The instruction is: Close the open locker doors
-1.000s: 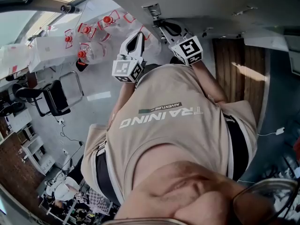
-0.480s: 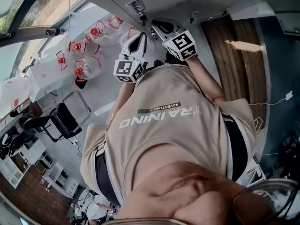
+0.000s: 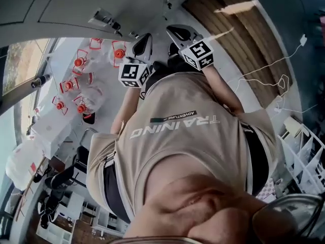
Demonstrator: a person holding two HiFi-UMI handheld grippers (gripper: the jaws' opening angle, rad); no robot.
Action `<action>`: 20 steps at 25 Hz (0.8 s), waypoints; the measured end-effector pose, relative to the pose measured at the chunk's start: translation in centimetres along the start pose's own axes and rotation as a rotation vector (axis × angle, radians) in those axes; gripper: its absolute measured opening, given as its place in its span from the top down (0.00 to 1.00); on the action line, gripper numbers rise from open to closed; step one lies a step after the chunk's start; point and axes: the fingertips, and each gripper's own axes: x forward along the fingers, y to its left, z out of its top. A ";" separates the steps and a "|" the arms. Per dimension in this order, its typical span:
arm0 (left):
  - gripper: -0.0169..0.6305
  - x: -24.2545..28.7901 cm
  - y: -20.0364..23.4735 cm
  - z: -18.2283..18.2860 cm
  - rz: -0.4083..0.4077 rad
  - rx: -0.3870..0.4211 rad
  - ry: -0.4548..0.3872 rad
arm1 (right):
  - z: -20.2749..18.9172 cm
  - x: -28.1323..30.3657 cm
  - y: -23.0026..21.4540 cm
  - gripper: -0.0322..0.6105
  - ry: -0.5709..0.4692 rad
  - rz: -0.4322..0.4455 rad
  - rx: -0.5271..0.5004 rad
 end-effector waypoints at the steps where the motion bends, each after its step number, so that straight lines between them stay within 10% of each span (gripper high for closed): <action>1: 0.97 0.7 -0.5 0.0 -0.022 0.004 0.006 | -0.4 -0.9 -0.6 0.93 0.001 -0.023 0.011; 20: 0.97 18.7 -17.9 3.0 -0.192 0.167 0.026 | -2.6 -18.7 -20.8 0.93 -0.189 -0.228 0.064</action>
